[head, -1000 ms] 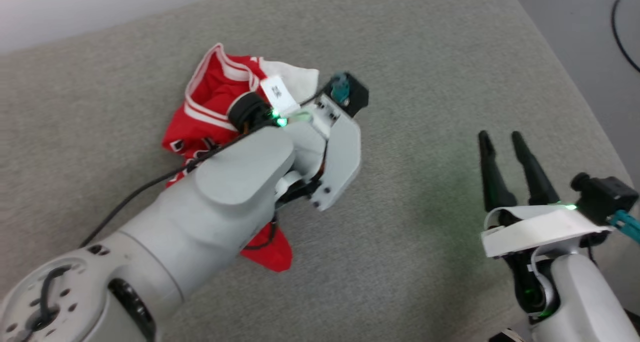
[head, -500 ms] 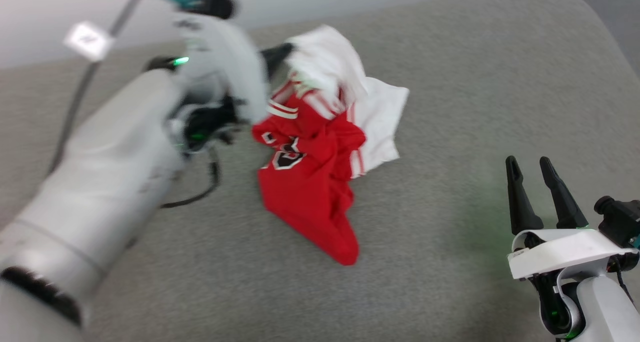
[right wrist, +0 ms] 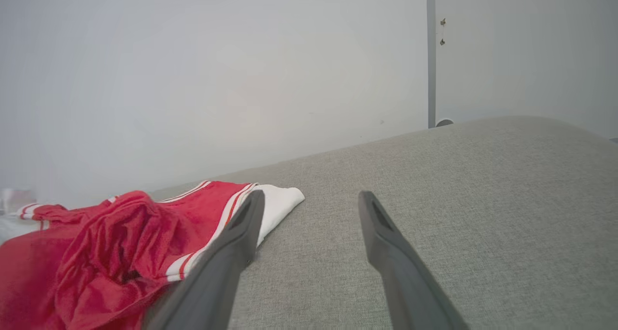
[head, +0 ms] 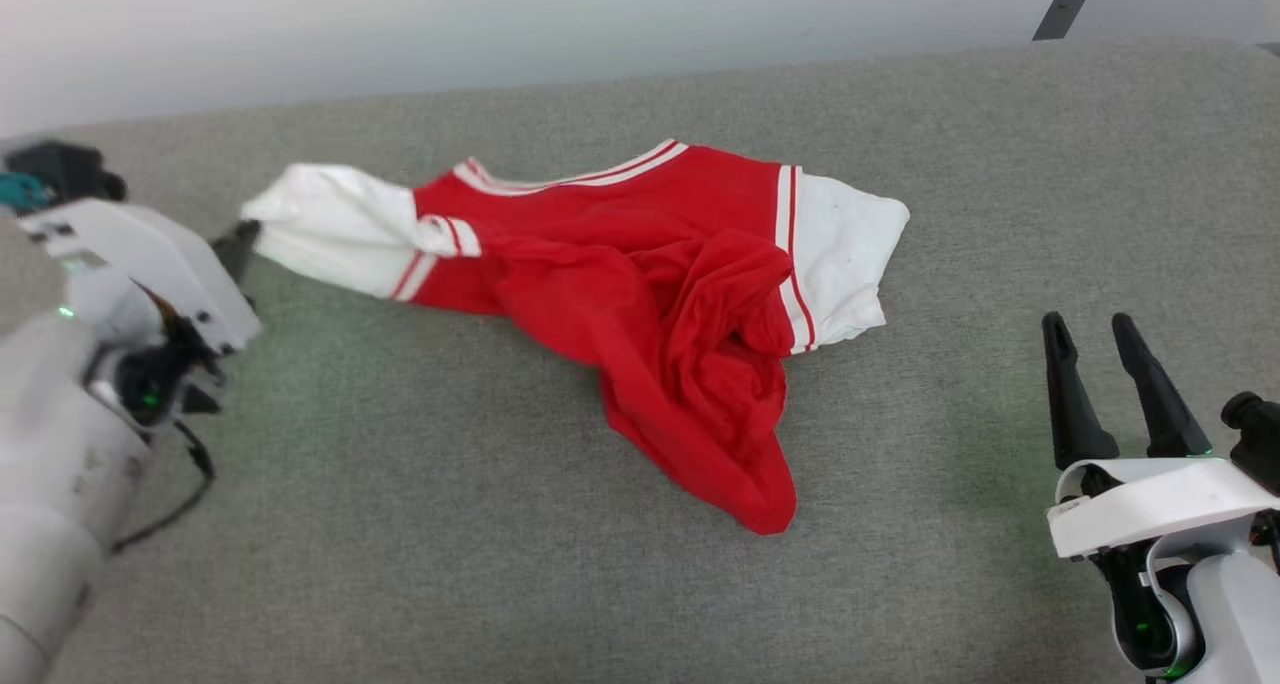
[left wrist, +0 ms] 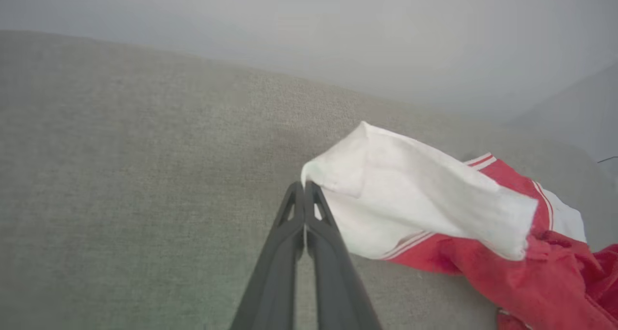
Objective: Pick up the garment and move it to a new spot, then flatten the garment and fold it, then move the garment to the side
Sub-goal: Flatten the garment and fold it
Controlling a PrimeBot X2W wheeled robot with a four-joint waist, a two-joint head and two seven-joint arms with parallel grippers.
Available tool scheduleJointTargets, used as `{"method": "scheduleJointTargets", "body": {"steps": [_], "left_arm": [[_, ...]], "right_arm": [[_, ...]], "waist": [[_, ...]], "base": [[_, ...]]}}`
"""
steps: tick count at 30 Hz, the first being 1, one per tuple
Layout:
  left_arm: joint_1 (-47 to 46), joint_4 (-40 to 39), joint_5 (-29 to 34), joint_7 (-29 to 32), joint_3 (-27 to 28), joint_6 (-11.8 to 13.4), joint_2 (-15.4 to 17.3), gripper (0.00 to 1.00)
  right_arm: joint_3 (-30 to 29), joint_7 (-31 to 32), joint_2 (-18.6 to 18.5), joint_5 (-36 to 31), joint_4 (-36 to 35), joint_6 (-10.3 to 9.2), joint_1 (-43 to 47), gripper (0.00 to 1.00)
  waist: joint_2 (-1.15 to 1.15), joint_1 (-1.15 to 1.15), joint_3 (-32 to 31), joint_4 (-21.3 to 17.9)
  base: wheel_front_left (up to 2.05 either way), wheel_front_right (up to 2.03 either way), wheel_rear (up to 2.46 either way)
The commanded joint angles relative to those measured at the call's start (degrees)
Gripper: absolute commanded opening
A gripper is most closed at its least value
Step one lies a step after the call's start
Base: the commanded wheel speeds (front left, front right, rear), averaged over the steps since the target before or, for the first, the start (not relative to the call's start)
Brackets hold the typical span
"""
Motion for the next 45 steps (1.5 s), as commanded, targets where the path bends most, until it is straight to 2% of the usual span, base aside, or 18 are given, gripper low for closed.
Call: {"method": "scheduleJointTargets", "body": {"steps": [1,5,11,15,19,21,23,24,25,26,35,41,45], "left_arm": [[1.4,-0.8,-0.6,-0.9,0.2,0.1,-0.5,0.0],[3.8,-5.4,-0.4,-5.3,0.3,0.1,1.1,0.0],[6.6,-16.4,3.1,-14.6,-1.0,0.1,6.9,0.0],[10.4,-21.2,3.6,-15.4,-3.7,0.1,11.6,0.0],[13.2,-18.9,4.8,-14.7,-7.0,0.1,12.9,0.0],[13.8,-17.0,4.7,-14.3,-7.9,0.1,12.0,0.16],[13.9,-15.8,4.3,-14.2,-8.3,0.1,11.3,0.26],[13.8,-15.4,4.1,-14.4,-8.5,0.1,11.1,0.35],[13.6,-14.9,4.1,-14.4,-8.7,0.1,11.0,0.49],[13.2,-14.3,4.4,-14.0,-9.1,0.1,11.0,1.0],[7.0,-12.0,7.5,-6.5,-12.5,0.1,12.5,1.0],[-0.5,-12.8,4.5,7.6,-12.4,0.7,9.6,1.0],[-5.7,-12.5,1.2,17.7,-11.8,3.9,6.1,1.0]], "right_arm": [[-0.4,0.1,-0.5,0.1,-0.3,-0.02,0.6,1.0],[-0.6,0.7,-0.6,-0.1,-0.8,-0.02,0.6,1.0],[-0.8,1.3,-0.8,-0.4,-1.5,-0.02,1.0,1.0],[-1.0,1.4,-0.5,-0.5,-1.8,-0.02,1.4,1.0],[-1.2,1.7,-0.5,-0.6,-1.9,-0.02,1.9,1.0],[-1.0,1.9,-0.5,-0.6,-2.0,-0.02,1.9,1.0],[-0.9,2.0,-0.6,-0.7,-2.2,-0.02,1.7,1.0],[-0.8,2.1,-0.6,-0.7,-2.3,-0.02,1.5,1.0],[-0.8,2.2,-0.5,-0.7,-2.4,-0.02,1.4,1.0],[-0.8,2.3,-0.5,-0.7,-2.5,-0.02,1.4,1.0],[-0.6,2.0,0.3,-0.9,-2.1,-0.02,2.5,1.0],[0.0,1.5,0.8,-0.2,-2.1,-0.02,2.0,1.0],[0.8,1.2,1.2,0.1,-2.1,-0.02,0.8,1.0]], "waist": [[0.0,0.0,0.3,0.3],[0.0,0.0,0.4,0.3],[0.0,0.0,0.0,0.4],[0.0,0.0,-0.1,0.5],[0.0,0.0,-0.3,1.0],[0.0,0.0,-0.4,1.3],[0.0,0.0,-0.5,1.5],[0.0,0.0,-0.6,1.6],[0.0,0.0,-0.7,1.7],[0.0,0.0,-0.8,1.8],[0.0,0.0,-1.8,2.5],[0.0,0.0,-1.0,1.8],[0.0,0.0,0.8,0.4]], "base": [[0.0,0.0,0.0],[0.0,0.0,0.0],[0.0,0.0,0.0],[0.0,0.0,0.0],[0.0,0.0,0.0],[0.0,0.0,0.0],[0.0,0.0,0.0],[0.0,0.0,0.0],[0.0,0.0,0.0],[0.0,0.0,0.0],[0.0,0.0,0.0],[0.0,0.0,0.0],[0.0,0.0,0.0]]}}
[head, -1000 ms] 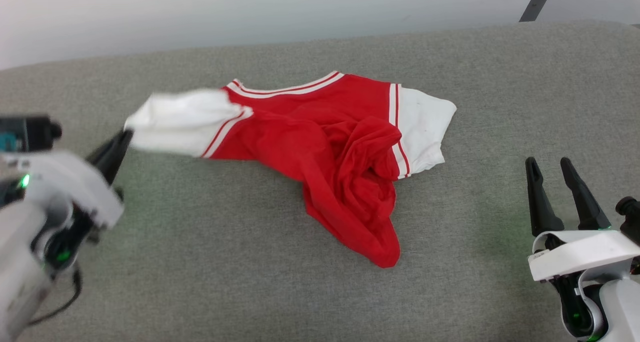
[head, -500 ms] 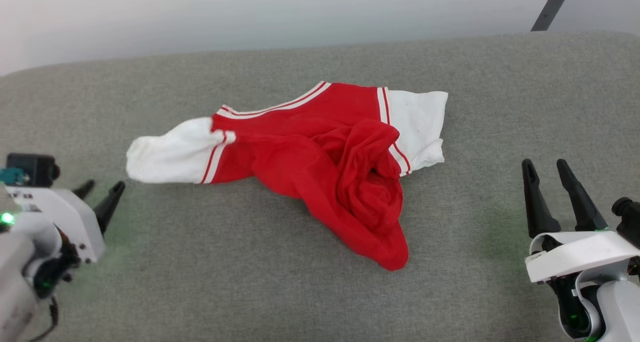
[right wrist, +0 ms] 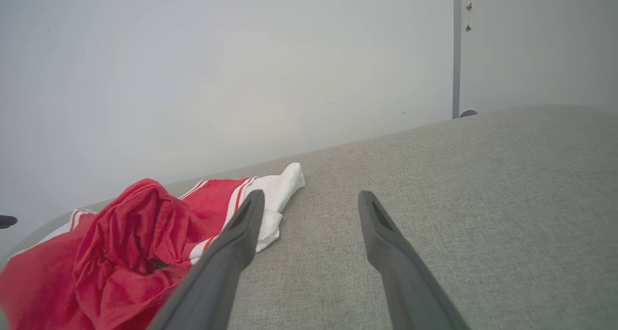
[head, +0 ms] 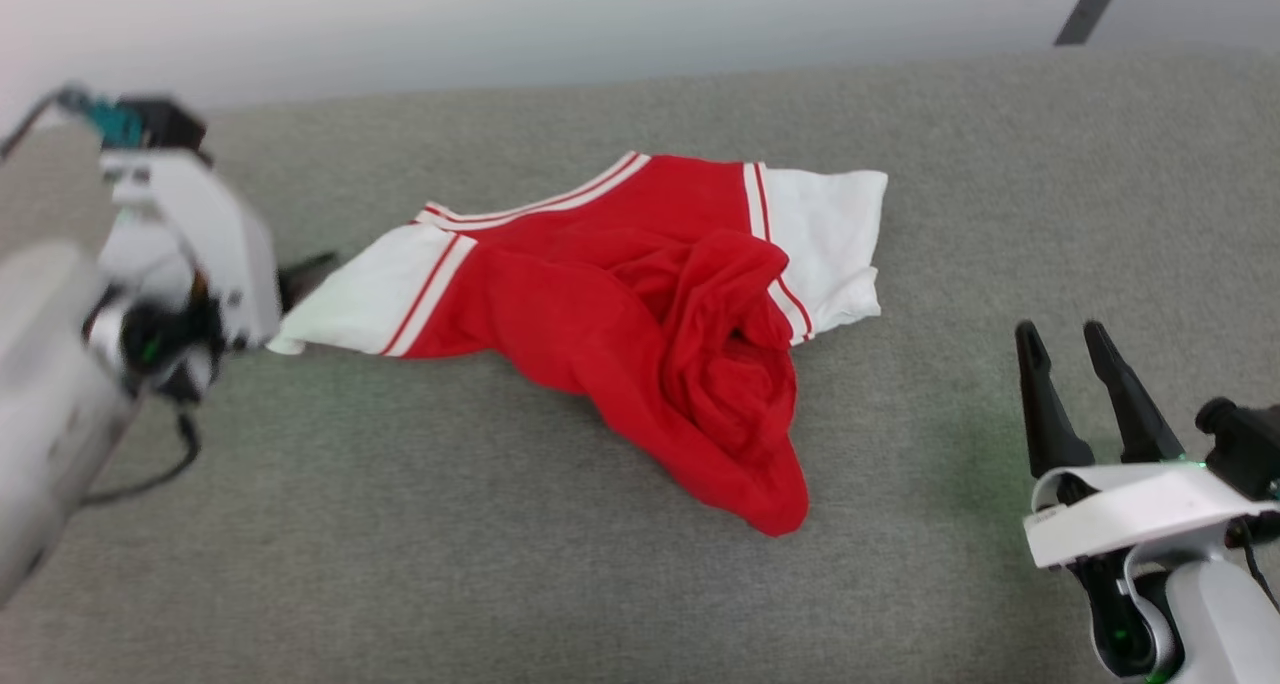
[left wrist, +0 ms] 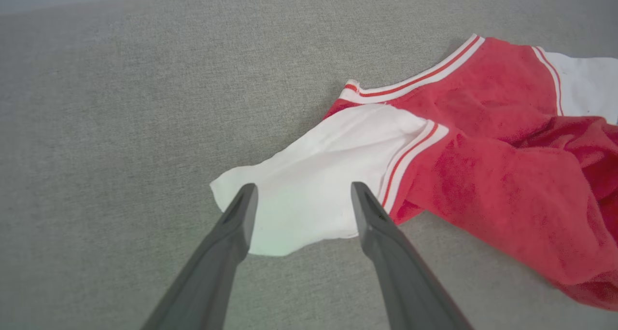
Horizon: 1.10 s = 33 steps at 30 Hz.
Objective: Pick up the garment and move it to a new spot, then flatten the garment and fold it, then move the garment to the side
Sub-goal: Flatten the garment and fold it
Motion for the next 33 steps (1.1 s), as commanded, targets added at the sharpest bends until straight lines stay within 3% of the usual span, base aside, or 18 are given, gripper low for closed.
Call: {"method": "scheduleJointTargets", "body": {"steps": [1,6,10,16,22,23,24,26,27,33], "left_arm": [[-1.5,0.3,-0.9,1.6,0.4,0.9,-0.7,1.0],[-7.7,3.0,-2.0,10.7,0.4,5.5,-3.8,1.0],[-10.9,5.9,-0.7,15.8,-1.3,7.5,-5.9,1.0],[-13.1,9.7,-0.3,21.2,-2.3,8.0,-7.4,1.0],[-13.4,11.8,1.4,25.0,-3.5,6.9,-8.3,1.0],[-13.5,11.9,1.6,25.4,-3.6,6.5,-8.3,0.82],[-13.4,12.1,1.6,25.6,-3.6,6.3,-8.5,0.44],[-13.0,12.3,1.7,26.3,-3.8,6.0,-8.9,0.07],[-12.8,12.4,1.8,26.7,-3.8,5.7,-9.1,0.0],[-11.2,11.1,0.4,24.2,-2.2,2.1,-9.8,0.0]], "right_arm": [[0.3,-0.4,0.2,0.1,-0.1,-0.02,-0.9,1.0],[1.5,-0.8,0.8,0.5,-0.1,-0.02,-3.2,1.0],[2.0,-1.2,1.1,1.0,0.4,-0.02,-4.7,1.0],[2.4,-1.5,1.4,1.3,1.3,-0.02,-6.1,1.0],[2.5,-1.6,1.6,1.0,1.2,-0.02,-6.1,1.0],[2.3,-1.6,1.6,1.0,1.1,-0.02,-6.1,1.0],[2.2,-1.6,1.6,0.9,1.0,-0.02,-6.1,1.0],[2.0,-1.6,1.6,0.7,0.8,-0.02,-6.0,1.0],[1.9,-1.6,1.6,0.6,0.8,-0.02,-5.9,1.0],[1.4,-1.6,1.0,0.2,0.7,-0.02,-4.7,1.0]], "waist": [[0.0,0.0,1.5,-1.4],[0.0,0.0,4.9,-4.7],[0.0,0.0,6.9,-7.2],[0.0,0.0,8.0,-9.0],[0.0,0.0,7.6,-8.8],[0.0,0.0,7.4,-8.6],[0.0,0.0,7.3,-8.4],[0.0,0.0,7.1,-7.8],[0.0,0.0,6.9,-7.4],[0.0,0.0,4.8,-4.4]], "base": [[0.0,0.0,0.0],[0.0,0.0,0.0],[0.0,0.0,0.0],[0.0,0.0,0.0],[0.0,0.0,0.0],[0.0,0.0,0.0],[0.0,0.0,0.0],[0.0,0.0,0.0],[0.0,0.0,0.0],[0.0,0.0,0.0]]}}
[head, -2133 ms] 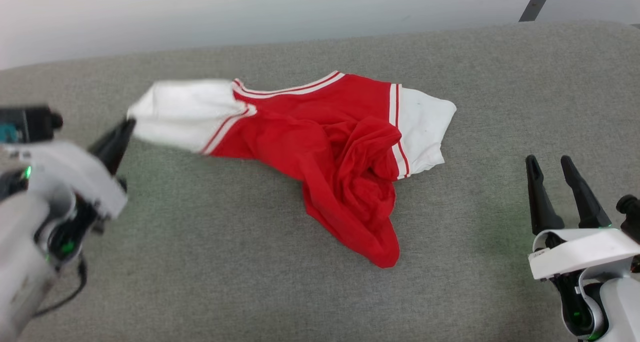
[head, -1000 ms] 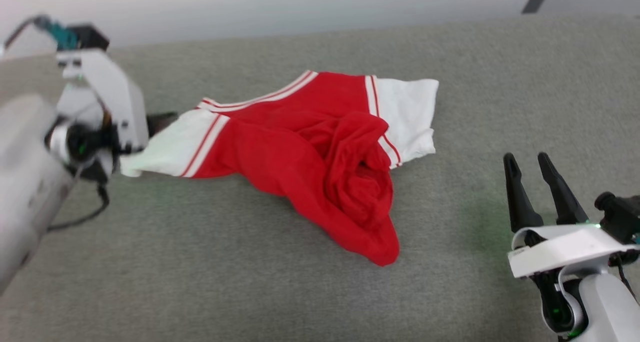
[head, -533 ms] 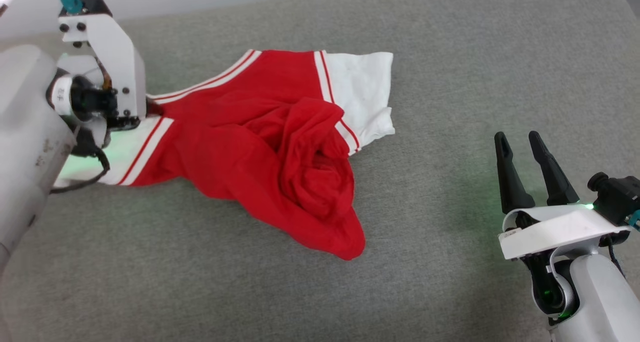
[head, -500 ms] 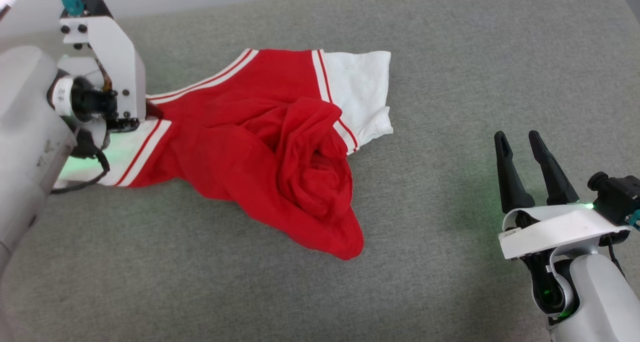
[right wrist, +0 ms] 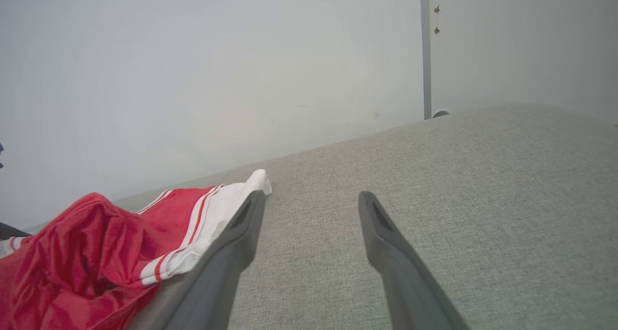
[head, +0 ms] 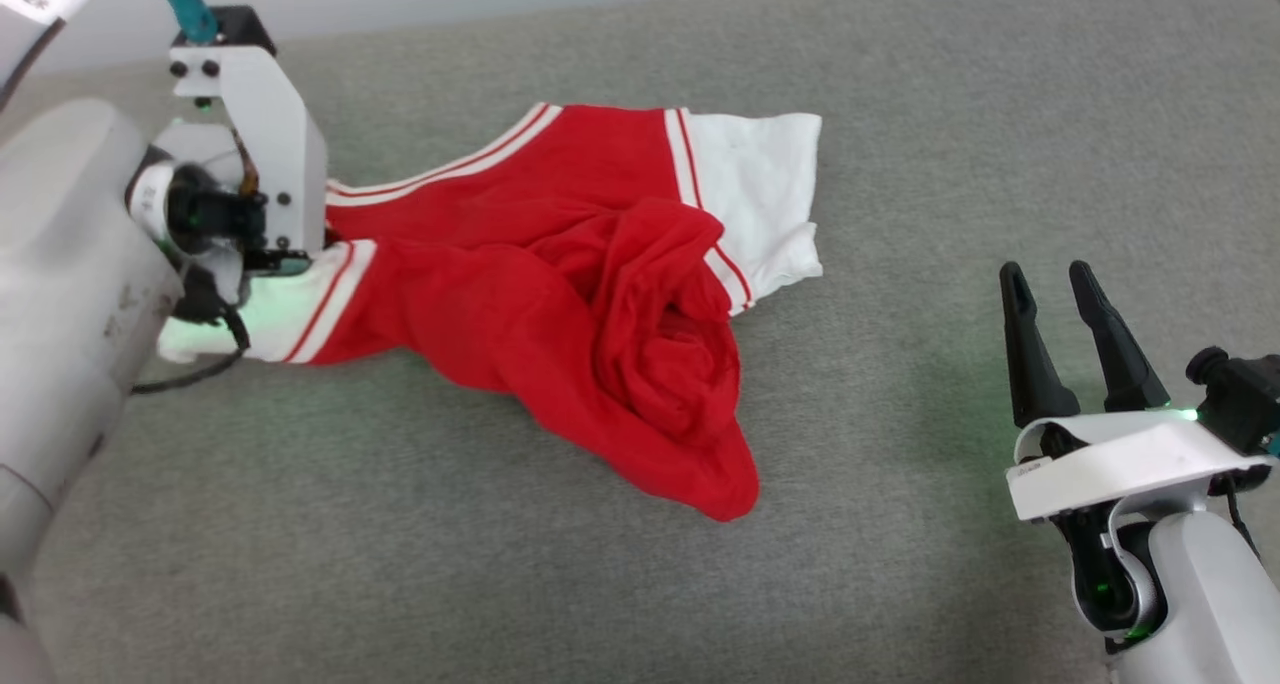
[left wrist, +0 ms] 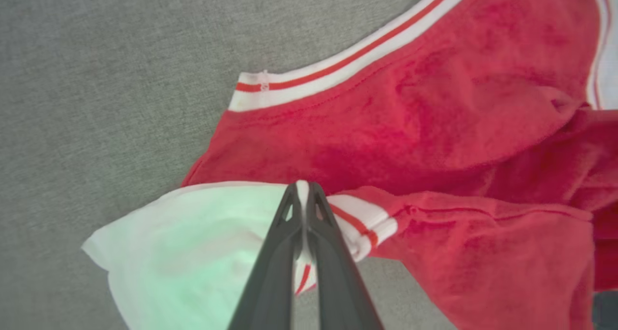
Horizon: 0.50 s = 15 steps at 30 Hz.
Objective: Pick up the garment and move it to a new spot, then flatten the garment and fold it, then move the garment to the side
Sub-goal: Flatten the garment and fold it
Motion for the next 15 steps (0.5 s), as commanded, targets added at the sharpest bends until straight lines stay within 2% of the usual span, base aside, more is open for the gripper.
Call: {"method": "scheduleJointTargets", "body": {"steps": [1,5,9,15], "left_arm": [[1.9,-0.4,-0.8,-0.7,0.6,-1.1,0.0,0.0],[4.7,-2.5,-2.0,-4.2,1.7,-3.3,1.2,0.0],[9.8,-7.0,-5.7,-9.7,5.1,-4.9,2.6,0.0],[19.5,-15.2,-7.8,-19.5,7.7,-5.0,6.9,0.0]], "right_arm": [[-0.2,-0.3,-0.3,-0.3,0.0,-0.02,1.0,1.0],[-0.1,-0.3,-0.8,-0.5,0.4,-0.02,2.1,1.0],[0.0,-0.3,-1.2,-0.3,0.7,-0.02,3.3,1.0],[-0.3,-0.2,-1.2,-0.5,0.8,-0.02,4.8,1.0]], "waist": [[0.0,0.0,-1.9,2.1],[0.0,0.0,-4.6,4.8],[0.0,0.0,-7.1,7.0],[0.0,0.0,-10.0,9.6]], "base": [[0.0,0.0,0.0],[0.0,0.0,0.0],[0.0,0.0,0.0],[0.0,0.0,0.0]]}}
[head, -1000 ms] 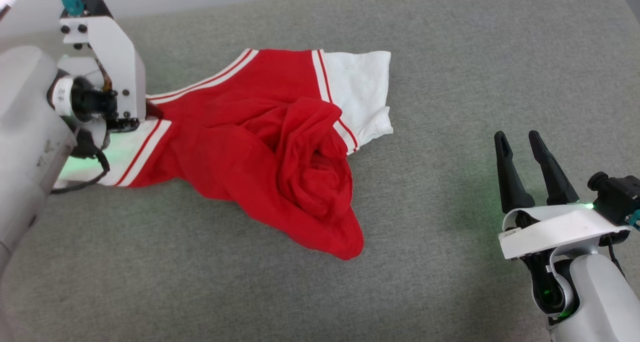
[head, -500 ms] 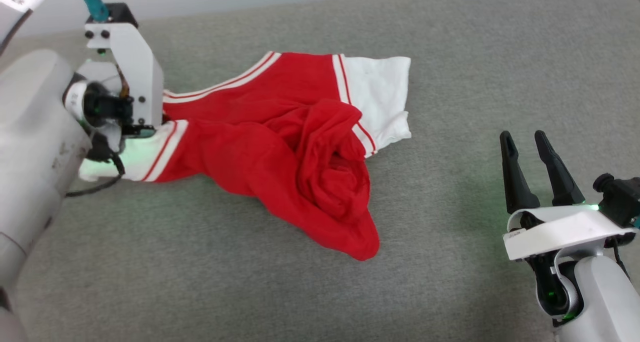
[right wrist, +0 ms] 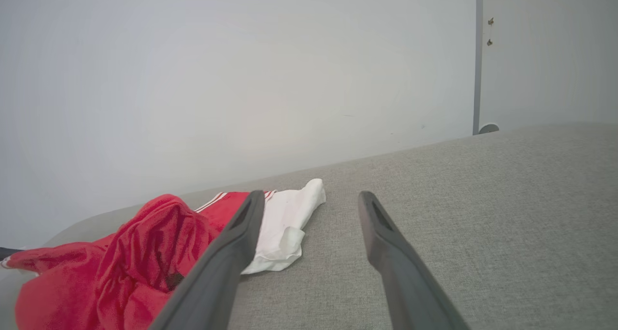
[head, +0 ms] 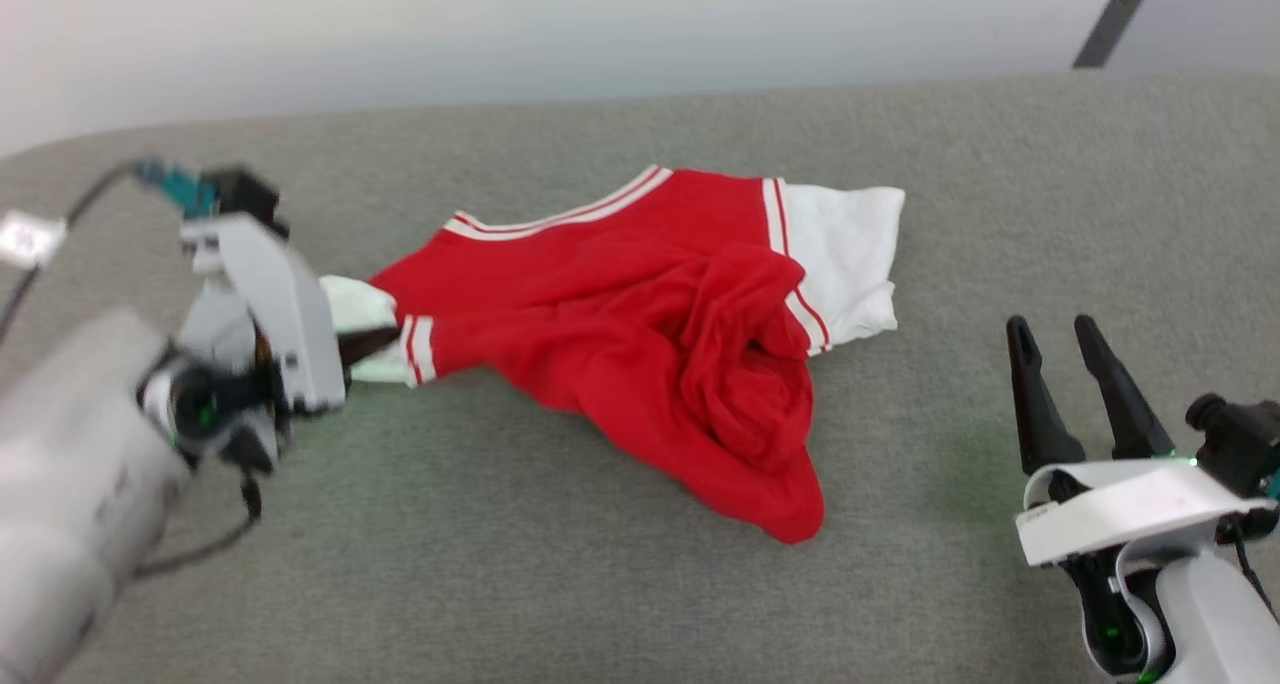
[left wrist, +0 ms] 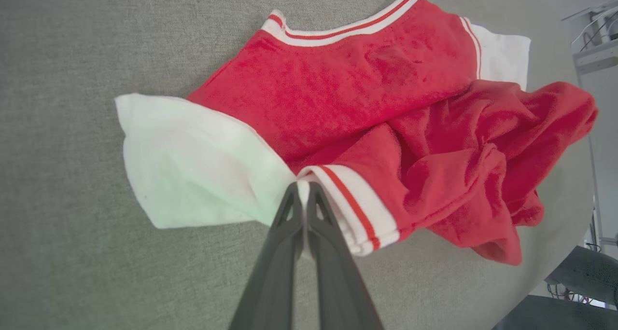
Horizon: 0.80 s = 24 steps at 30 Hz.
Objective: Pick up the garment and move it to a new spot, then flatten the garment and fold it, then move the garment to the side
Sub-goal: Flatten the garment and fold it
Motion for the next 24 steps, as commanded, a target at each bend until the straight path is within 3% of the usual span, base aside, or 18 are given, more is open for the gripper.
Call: {"method": "scheduleJointTargets", "body": {"steps": [1,11,13,15,16,17,24], "left_arm": [[3.2,-1.9,-0.3,-2.7,0.5,0.5,0.9,0.0],[20.4,-13.7,-5.0,-21.2,5.6,8.0,6.8,0.0],[22.8,-15.2,-6.5,-23.7,6.7,9.5,7.2,0.13],[25.2,-16.1,-7.8,-25.5,7.4,10.9,7.5,0.42],[26.1,-16.3,-8.1,-26.2,7.7,11.6,7.7,0.96],[26.9,-16.7,-8.4,-26.6,7.6,12.1,7.9,1.0],[29.4,-18.9,-8.2,-30.6,8.7,13.4,9.1,1.0]], "right_arm": [[-0.2,-0.2,-0.2,-0.3,0.1,-0.02,1.4,1.0],[-1.7,1.6,-0.7,-0.8,-1.6,-0.02,4.3,1.0],[-1.7,2.0,-0.5,-1.0,-2.2,-0.02,4.4,1.0],[-1.8,2.4,-0.4,-1.1,-2.4,-0.02,4.8,1.0],[-1.8,2.6,-0.4,-1.1,-2.6,-0.02,4.9,1.0],[-1.7,2.7,-0.3,-1.2,-2.7,-0.02,5.0,1.0],[-1.3,3.9,-1.4,-1.9,-3.5,-0.02,5.2,1.0]], "waist": [[0.0,0.0,-3.2,2.9],[0.0,0.0,-5.8,4.6],[0.0,0.0,-5.9,4.7],[0.0,0.0,-6.2,4.7],[0.0,0.0,-6.2,4.7],[0.0,0.0,-6.3,4.6],[0.0,0.0,-6.8,4.3]], "base": [[0.0,0.0,0.0],[0.0,0.0,0.0],[0.0,0.0,0.0],[0.0,0.0,0.0],[0.0,0.0,0.0],[0.0,0.0,0.0],[0.0,0.0,0.0]]}}
